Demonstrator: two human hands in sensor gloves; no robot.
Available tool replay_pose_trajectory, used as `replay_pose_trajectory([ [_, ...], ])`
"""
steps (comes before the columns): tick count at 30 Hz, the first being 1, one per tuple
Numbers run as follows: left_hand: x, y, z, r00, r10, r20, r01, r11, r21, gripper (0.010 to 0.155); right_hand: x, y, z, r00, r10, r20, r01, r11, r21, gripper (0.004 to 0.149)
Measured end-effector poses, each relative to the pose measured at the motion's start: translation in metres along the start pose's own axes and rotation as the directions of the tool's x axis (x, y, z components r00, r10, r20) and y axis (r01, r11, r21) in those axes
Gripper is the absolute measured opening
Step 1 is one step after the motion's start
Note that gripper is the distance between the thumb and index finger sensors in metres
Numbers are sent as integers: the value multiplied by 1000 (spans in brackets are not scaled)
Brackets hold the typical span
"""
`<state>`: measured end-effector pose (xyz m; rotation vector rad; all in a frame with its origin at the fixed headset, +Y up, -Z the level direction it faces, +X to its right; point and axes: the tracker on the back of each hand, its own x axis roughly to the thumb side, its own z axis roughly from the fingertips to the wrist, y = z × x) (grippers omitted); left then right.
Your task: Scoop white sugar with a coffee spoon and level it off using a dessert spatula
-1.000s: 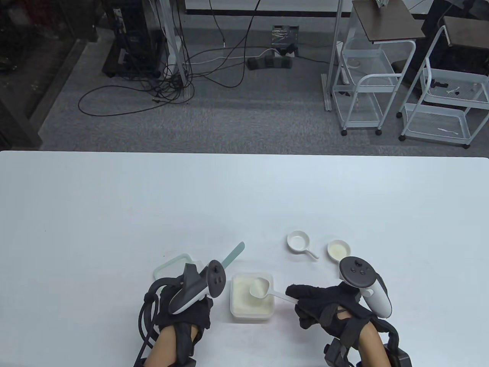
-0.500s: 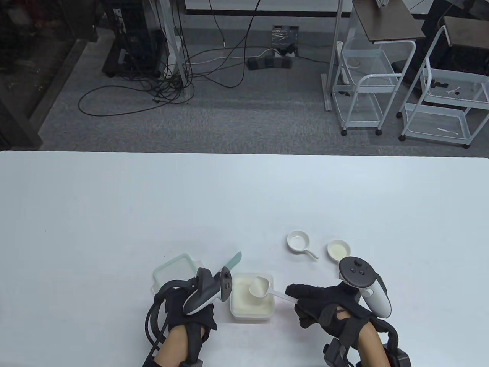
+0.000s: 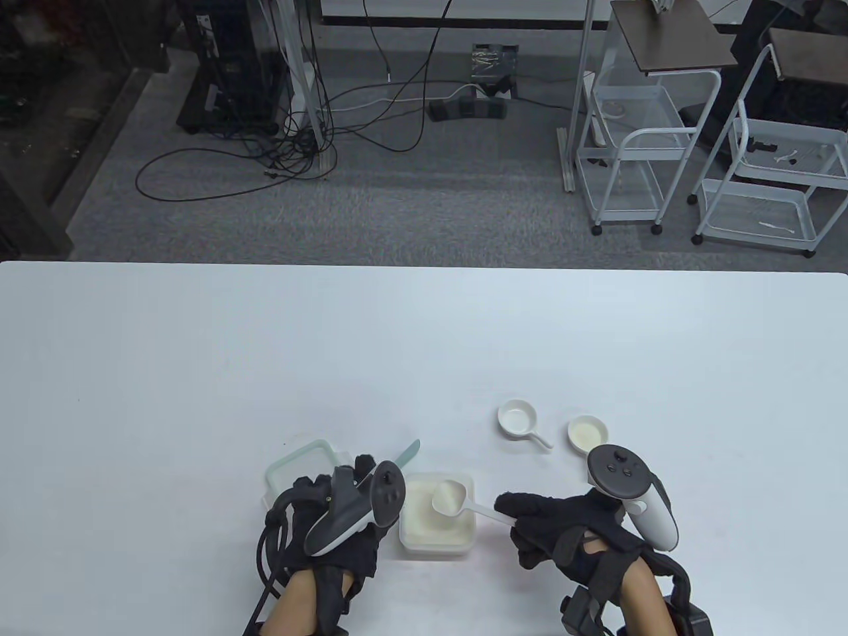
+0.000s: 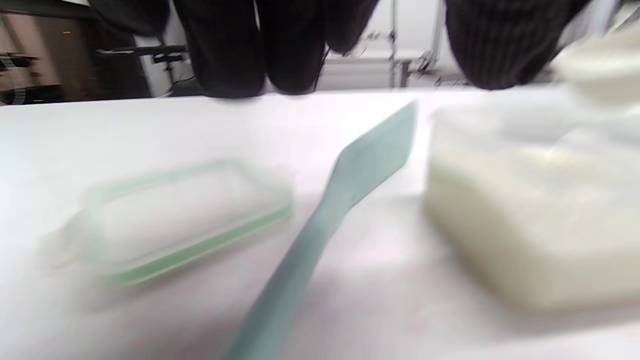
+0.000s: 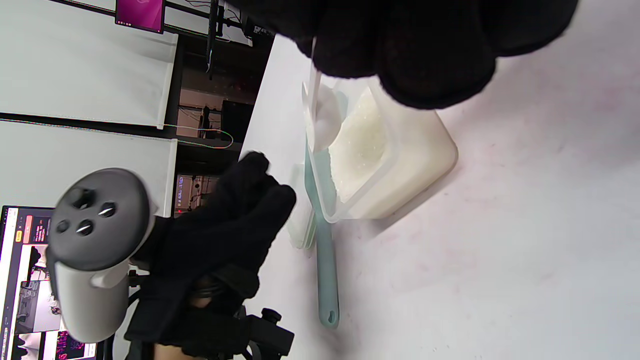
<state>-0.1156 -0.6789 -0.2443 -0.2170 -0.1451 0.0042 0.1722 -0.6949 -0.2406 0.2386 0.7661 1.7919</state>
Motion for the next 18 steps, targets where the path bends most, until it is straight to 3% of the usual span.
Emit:
replay_pose_trajectory([
  [2, 1, 5, 3, 998, 45, 44, -47, 998, 44, 100, 0, 0, 0, 1000, 3, -3, -3, 1000, 1, 50],
  [7, 0, 4, 2, 997, 34, 72, -40, 996, 77, 100, -1, 2, -1, 1000, 8, -11, -8, 1000, 7, 50],
  [10, -2, 1, 0, 995, 64, 76, -66, 997, 27, 101, -2, 3, -3, 1000, 10, -15, -9, 1000, 10, 50],
  [18, 1, -1, 0, 996, 41, 84, -46, 998, 48, 100, -2, 2, -4, 1000, 11, 1, -11, 999, -30, 50],
])
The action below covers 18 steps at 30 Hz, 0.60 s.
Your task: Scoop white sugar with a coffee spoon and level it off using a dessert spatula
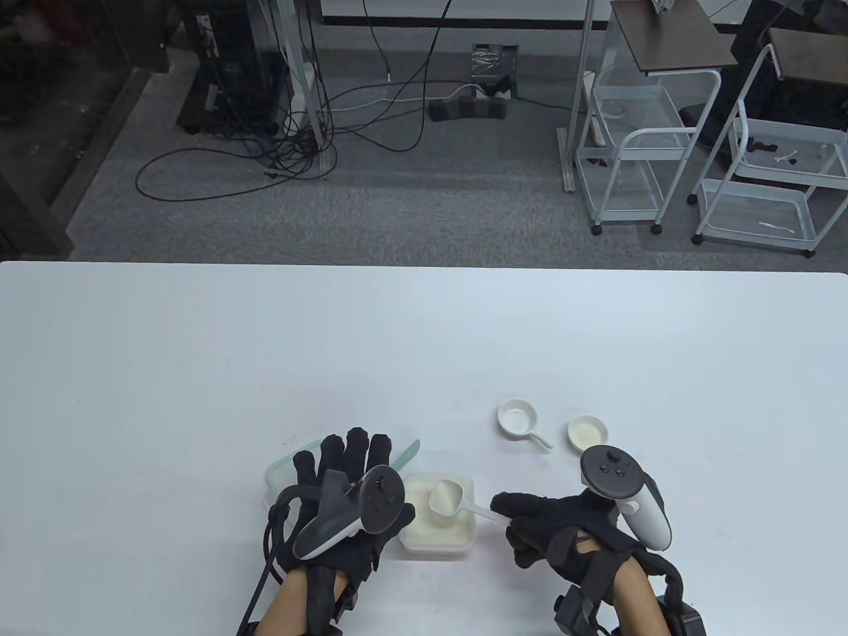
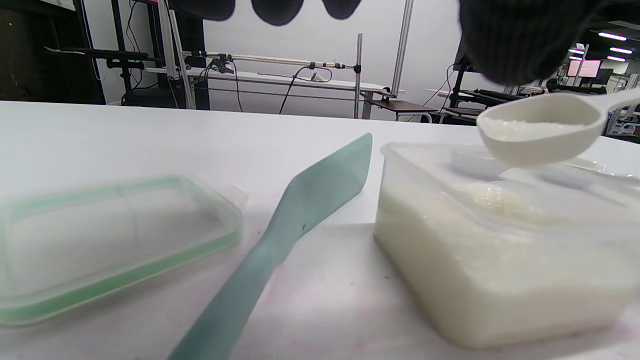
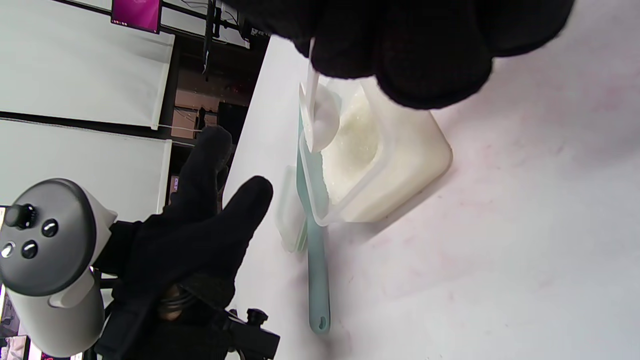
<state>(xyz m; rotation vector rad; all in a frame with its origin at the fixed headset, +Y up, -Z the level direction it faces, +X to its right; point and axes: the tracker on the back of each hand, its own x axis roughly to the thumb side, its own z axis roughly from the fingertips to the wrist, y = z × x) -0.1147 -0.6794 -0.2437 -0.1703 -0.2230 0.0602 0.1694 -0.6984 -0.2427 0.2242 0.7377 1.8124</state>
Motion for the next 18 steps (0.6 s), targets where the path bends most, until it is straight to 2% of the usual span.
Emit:
replay_pose_trajectory([
  [8, -2, 1, 0, 1000, -10, -13, 10, 1000, -2, 100, 3, -24, 15, 991, -92, 97, 108, 980, -167, 50],
  [18, -3, -1, -1, 999, -23, -26, 22, 999, -26, 100, -10, -66, 49, 958, -229, 171, 280, 867, -413, 50],
])
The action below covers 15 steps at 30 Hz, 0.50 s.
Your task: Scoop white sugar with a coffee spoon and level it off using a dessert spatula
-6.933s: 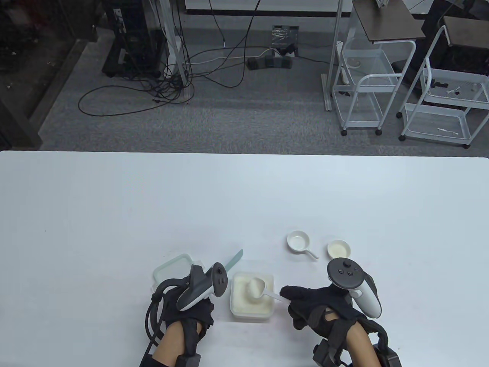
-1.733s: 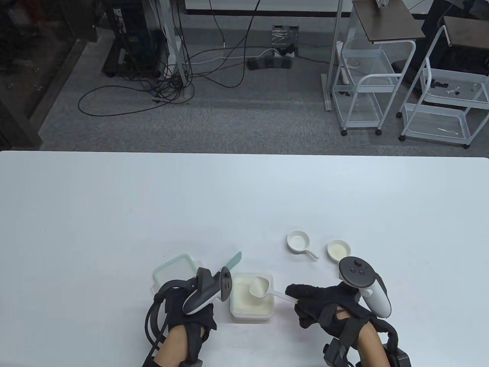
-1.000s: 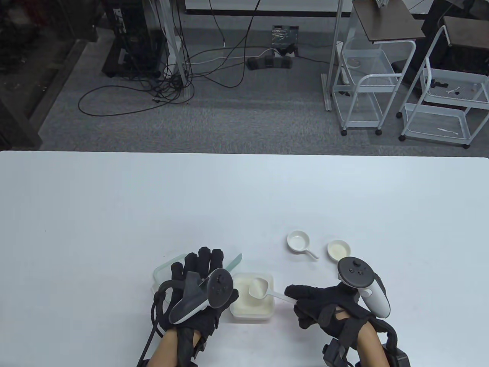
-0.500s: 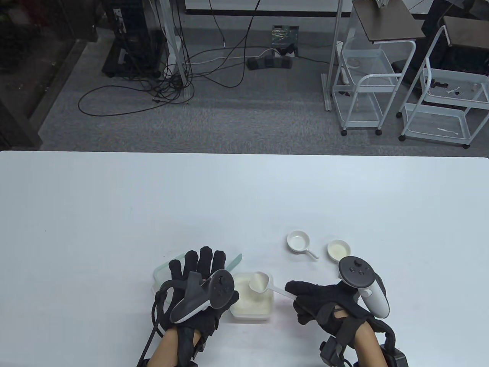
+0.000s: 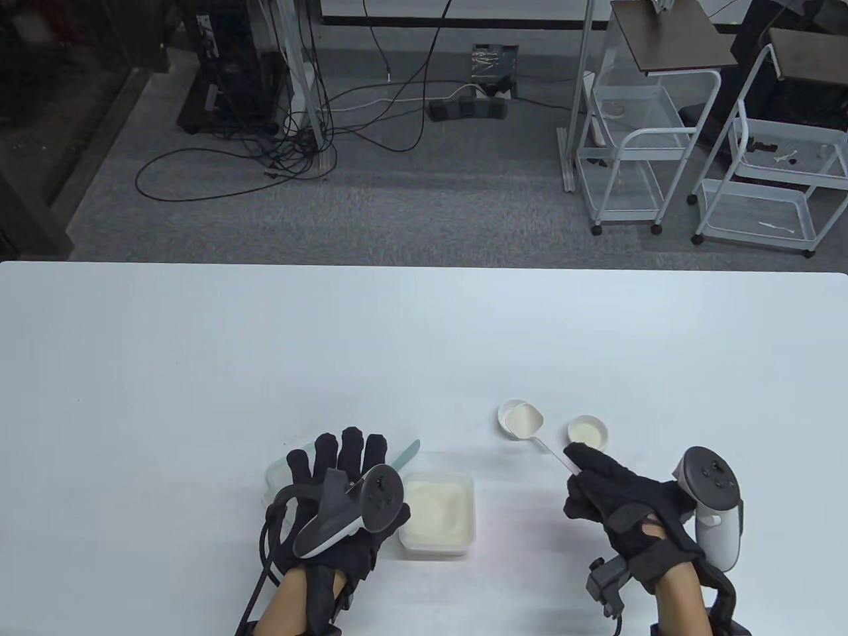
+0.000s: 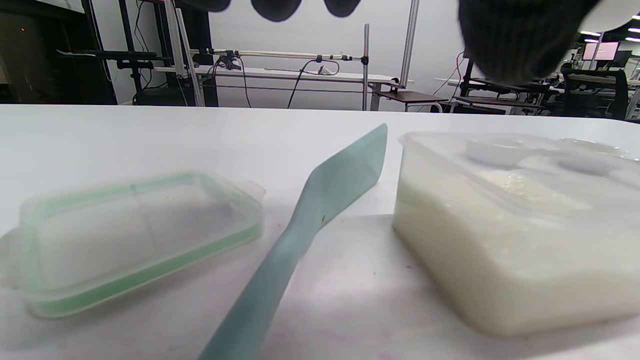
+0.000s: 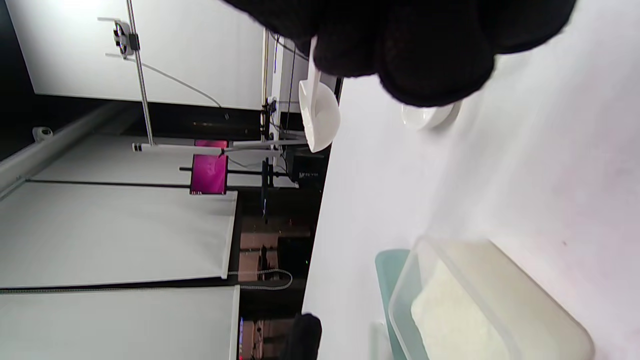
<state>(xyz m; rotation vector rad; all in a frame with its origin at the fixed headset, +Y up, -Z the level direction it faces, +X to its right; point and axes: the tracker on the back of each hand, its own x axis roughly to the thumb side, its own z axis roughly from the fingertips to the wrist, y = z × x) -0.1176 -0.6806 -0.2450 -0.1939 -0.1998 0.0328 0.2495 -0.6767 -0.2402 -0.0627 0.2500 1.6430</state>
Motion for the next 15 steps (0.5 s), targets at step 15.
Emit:
replay_pose_trajectory([
  [15, 0, 0, 0, 1000, -14, -9, 14, 1000, -20, 100, -32, -52, 7, 989, -33, -147, -8, 962, -272, 50],
])
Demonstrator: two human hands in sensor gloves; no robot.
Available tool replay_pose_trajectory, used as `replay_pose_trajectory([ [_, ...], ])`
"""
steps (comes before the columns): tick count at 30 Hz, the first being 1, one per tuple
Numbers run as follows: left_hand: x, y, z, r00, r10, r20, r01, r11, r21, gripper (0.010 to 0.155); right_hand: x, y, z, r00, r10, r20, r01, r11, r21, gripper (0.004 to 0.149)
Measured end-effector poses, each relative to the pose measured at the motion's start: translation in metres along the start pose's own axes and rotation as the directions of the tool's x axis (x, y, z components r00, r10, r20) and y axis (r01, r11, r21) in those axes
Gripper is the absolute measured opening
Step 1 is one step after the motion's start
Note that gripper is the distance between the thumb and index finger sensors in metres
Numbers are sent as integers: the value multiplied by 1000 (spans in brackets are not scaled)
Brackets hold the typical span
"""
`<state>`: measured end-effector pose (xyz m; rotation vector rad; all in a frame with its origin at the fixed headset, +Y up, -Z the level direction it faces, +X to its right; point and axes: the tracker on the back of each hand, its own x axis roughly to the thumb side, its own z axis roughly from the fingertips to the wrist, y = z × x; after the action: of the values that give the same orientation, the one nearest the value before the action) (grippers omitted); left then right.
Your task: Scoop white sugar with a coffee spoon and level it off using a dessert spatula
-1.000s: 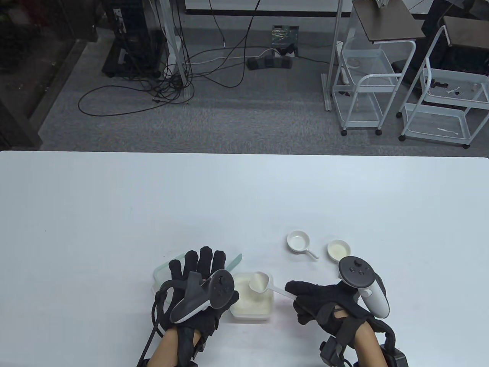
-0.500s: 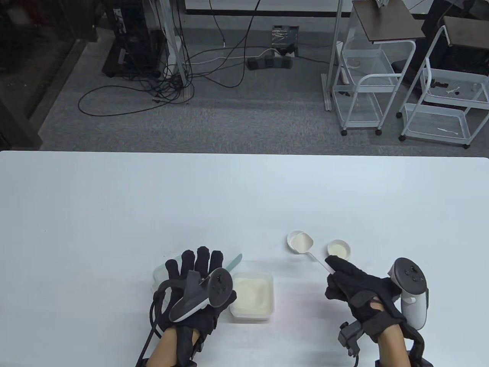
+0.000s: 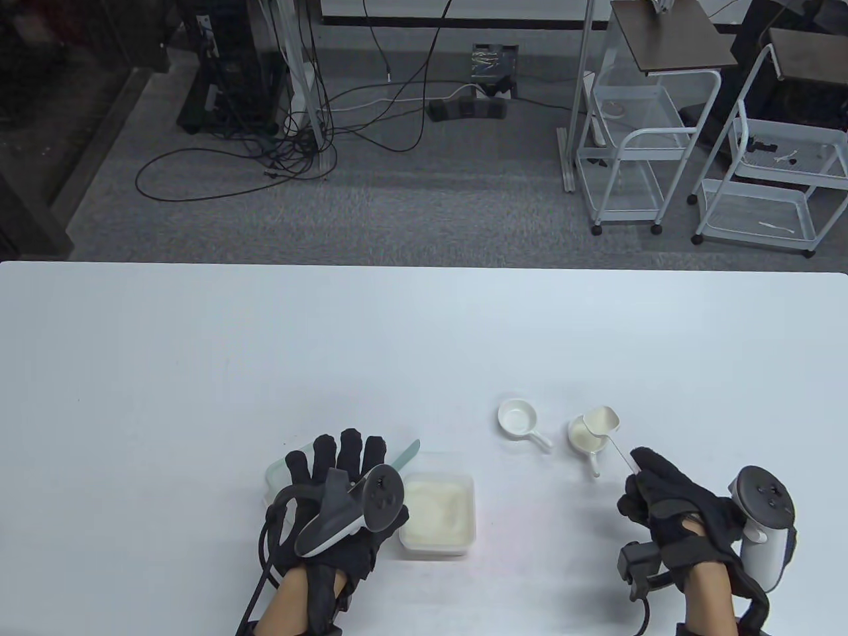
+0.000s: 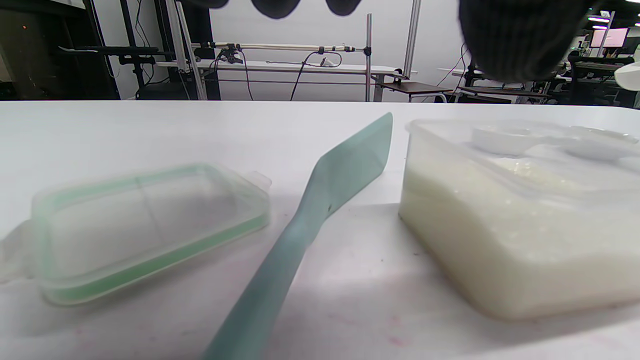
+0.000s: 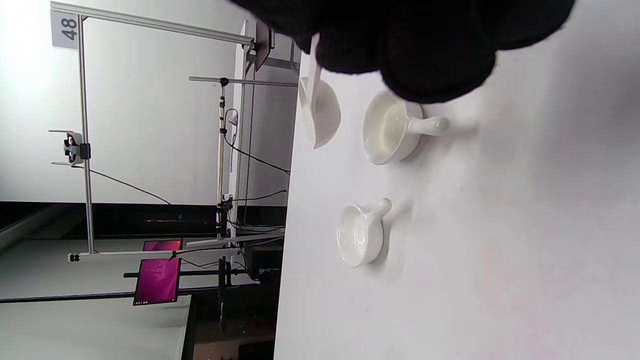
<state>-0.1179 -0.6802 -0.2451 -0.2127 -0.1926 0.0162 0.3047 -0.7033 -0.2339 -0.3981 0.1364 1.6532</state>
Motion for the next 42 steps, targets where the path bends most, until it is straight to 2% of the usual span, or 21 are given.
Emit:
replay_pose_trajectory([
  [14, 1, -1, 0, 1000, -15, -7, 14, 1000, -19, 100, -1, 1, -2, 995, 98, -12, -99, 992, -74, 51],
  [19, 1, -2, -1, 1000, -13, -4, 13, 1000, -17, 100, -2, 5, -4, 988, 155, -23, -156, 984, -89, 51],
  [22, 1, -1, -1, 1000, -10, -5, 10, 1000, -15, 100, 1, 10, -4, 971, 238, -19, -239, 966, -103, 52],
  [25, 1, -2, -1, 1000, -8, -6, 8, 1000, -17, 100, 6, 17, -3, 942, 335, 2, -331, 932, -147, 51],
  [35, 1, -2, -1, 1000, -18, -13, 17, 999, -37, 100, 13, 43, -2, 793, 609, -15, -604, 782, -156, 52],
  [42, 1, -3, -1, 1000, -22, -16, 22, 999, -44, 100, 16, 56, 0, 703, 711, -10, -703, 693, -161, 53],
])
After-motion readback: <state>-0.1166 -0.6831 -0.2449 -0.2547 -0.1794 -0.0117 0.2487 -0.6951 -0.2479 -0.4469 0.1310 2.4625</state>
